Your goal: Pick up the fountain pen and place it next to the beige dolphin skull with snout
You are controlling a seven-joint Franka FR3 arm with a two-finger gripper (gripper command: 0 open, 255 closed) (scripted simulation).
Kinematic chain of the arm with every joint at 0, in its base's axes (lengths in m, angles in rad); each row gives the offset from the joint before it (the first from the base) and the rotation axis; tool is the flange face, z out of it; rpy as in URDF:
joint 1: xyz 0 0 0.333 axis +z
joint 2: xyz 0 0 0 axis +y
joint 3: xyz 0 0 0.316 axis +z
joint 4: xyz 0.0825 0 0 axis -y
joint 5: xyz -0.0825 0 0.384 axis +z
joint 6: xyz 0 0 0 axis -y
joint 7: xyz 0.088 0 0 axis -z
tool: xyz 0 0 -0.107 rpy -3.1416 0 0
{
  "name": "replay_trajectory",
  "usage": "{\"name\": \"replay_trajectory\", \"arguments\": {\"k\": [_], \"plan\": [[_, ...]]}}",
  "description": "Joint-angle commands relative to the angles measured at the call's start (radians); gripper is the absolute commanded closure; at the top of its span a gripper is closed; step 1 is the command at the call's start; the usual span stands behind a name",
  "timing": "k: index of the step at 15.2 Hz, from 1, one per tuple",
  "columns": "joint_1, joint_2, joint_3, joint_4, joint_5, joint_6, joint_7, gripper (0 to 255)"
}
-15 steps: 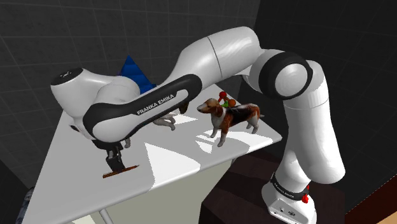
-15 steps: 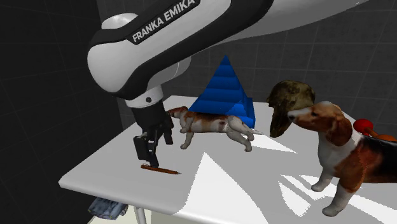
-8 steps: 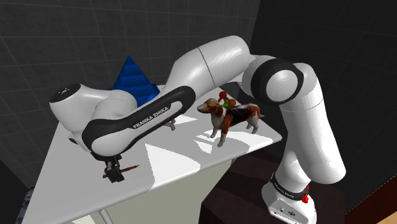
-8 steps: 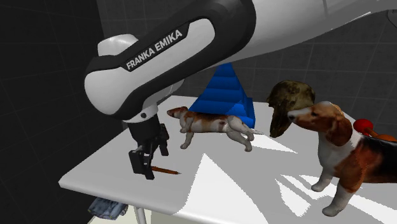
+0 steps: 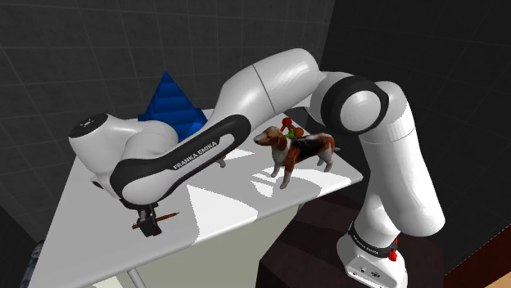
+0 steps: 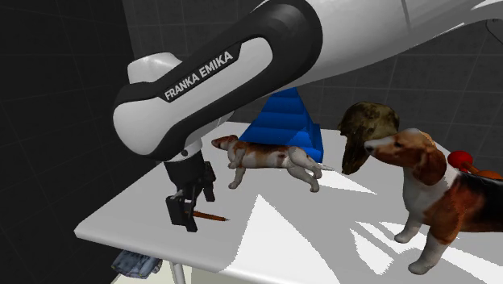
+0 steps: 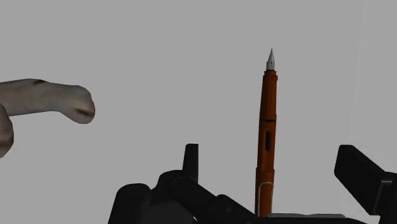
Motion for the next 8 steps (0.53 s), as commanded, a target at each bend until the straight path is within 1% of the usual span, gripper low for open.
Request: {"name": "replay_trajectory", "arguments": {"k": [1,2,8], "plan": [[0.0,0.0,0.0,0.0,0.0,0.0,0.0,0],[0.0,0.0,0.0,0.0,0.0,0.0,0.0,255],[-0.002,-0.001,-0.001,0.001,0.0,-0.001,-0.003,255]]}}
